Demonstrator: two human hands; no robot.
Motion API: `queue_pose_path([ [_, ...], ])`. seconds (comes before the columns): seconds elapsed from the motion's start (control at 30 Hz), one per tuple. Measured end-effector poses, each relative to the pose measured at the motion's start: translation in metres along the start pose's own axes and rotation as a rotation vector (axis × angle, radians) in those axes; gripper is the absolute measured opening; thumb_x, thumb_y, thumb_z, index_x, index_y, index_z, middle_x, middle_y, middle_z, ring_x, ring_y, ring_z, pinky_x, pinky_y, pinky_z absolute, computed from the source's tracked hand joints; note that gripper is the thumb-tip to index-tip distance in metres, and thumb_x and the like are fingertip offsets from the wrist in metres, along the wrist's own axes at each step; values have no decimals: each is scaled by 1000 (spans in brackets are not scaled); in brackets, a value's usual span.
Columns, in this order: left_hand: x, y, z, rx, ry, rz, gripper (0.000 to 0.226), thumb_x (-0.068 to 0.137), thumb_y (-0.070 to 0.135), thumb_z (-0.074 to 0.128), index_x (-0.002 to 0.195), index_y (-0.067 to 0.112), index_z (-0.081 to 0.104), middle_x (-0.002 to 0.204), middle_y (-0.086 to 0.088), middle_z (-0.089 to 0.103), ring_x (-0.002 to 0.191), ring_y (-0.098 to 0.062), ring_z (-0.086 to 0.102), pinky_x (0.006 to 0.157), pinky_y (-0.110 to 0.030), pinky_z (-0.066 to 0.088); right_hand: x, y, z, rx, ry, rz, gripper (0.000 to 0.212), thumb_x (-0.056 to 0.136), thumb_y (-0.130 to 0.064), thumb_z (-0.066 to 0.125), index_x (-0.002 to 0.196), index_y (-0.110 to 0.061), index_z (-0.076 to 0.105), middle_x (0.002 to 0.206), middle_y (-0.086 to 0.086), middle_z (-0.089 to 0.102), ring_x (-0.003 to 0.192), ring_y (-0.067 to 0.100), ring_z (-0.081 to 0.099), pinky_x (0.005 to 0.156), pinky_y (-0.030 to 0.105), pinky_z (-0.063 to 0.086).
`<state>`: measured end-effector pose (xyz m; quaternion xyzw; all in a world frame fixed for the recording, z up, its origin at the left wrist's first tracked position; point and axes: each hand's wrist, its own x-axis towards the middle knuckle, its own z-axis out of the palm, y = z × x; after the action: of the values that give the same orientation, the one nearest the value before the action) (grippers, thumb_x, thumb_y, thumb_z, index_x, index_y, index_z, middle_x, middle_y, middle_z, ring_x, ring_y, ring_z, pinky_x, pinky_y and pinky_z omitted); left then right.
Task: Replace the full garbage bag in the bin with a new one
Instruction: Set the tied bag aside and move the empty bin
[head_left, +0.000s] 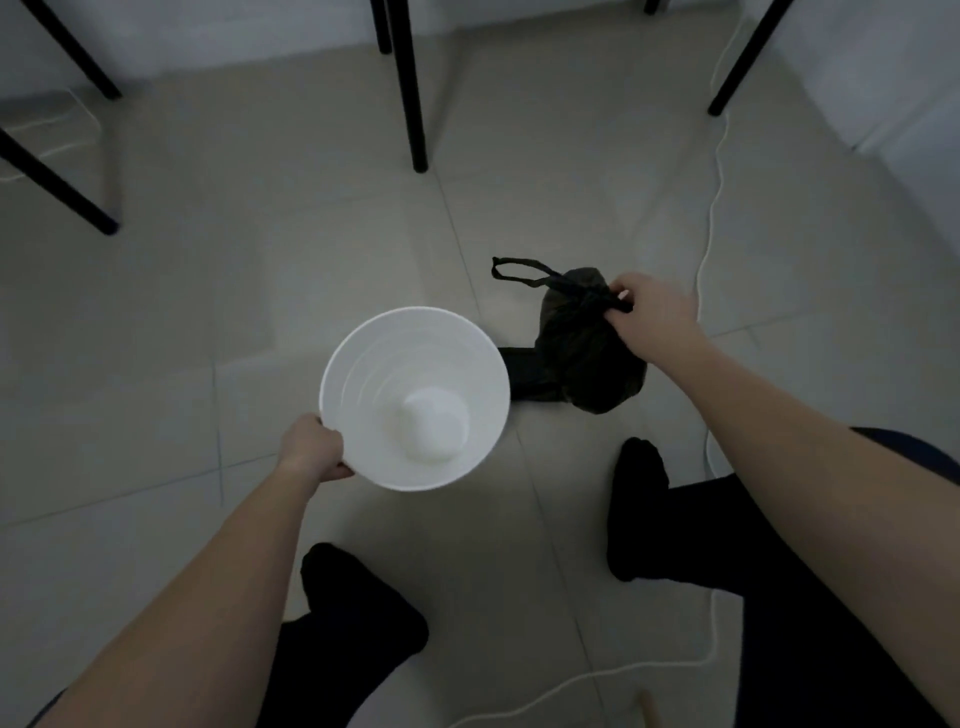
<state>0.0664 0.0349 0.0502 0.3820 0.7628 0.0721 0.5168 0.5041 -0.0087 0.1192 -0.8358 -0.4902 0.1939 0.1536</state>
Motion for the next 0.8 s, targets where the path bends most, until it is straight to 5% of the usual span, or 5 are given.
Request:
queue_pose_path([
  [0.13,4,3,2,-3,-22,-20,33,92,-13,57,121,1,64,116,-22,71,96,-39,73,51,-39,64,7,26,19,59,-33,122,21,91,-13,67,112,-12,70,100,14,72,93,34,67,74,29,39],
  [0.8,10,10,6,-45,-75,-23,26,97,-9,51,116,6,61,110,-13,70,93,-31,72,55,-35,62,-26,85,105,47,-157,426,27,93,-5,57,119,0,62,108,20,65,101,40,65,73,33,41],
])
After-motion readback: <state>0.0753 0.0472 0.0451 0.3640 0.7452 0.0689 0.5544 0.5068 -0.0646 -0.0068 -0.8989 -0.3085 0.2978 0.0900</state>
